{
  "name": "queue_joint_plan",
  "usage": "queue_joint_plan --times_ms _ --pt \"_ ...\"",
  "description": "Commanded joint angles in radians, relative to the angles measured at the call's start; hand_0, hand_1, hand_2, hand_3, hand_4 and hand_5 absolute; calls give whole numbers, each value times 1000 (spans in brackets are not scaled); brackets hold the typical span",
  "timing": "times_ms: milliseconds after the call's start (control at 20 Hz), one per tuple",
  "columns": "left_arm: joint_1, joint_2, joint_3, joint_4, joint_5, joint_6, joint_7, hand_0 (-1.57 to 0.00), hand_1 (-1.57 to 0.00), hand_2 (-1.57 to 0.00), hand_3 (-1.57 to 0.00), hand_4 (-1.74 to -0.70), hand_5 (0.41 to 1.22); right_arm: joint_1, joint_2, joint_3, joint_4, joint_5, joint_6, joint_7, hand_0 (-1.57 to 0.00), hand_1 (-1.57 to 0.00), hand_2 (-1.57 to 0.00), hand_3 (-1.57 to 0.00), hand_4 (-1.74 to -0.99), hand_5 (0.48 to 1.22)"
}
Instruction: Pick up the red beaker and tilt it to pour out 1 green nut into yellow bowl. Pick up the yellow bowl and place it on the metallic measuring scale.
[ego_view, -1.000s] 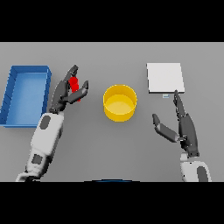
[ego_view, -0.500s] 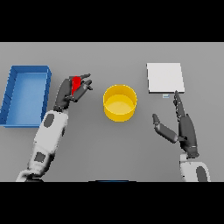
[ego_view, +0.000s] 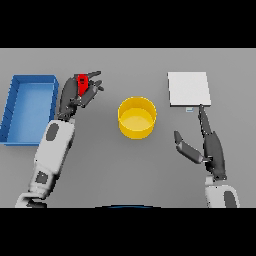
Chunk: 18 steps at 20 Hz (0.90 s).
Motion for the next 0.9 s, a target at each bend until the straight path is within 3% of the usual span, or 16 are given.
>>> queue_joint_plan --times_ms 0,150,500,700,850 --pt "-6 12 -28 -32 -20 -2 35 -1555 -1555 -1556 -1550 -1721 1114 1 -3 2 2 2 4 -6 1 1 1 1 -1262 658" --pt "-23 74 -133 -81 -109 -34 147 -1563 -1563 -1563 -1560 -1731 1124 -6 -6 3 6 12 0 -7 1 1 1 1 -1253 666" --pt "-36 133 -276 -124 -209 -53 261 -1566 -1566 -1566 -1564 -1734 1114 3 -9 9 3 23 0 5 1 1 1 1 -1254 680" --pt "-106 190 -410 -124 -365 -63 382 -1569 -1569 -1569 -1568 -1738 1133 12 0 14 -12 10 9 4 1 1 1 1 -1254 687" --pt "-160 224 -532 -98 -491 -88 416 -1570 -1570 -1570 -1570 -1740 1145 15 0 9 -14 7 7 10 1 1 1 1 -1262 694"
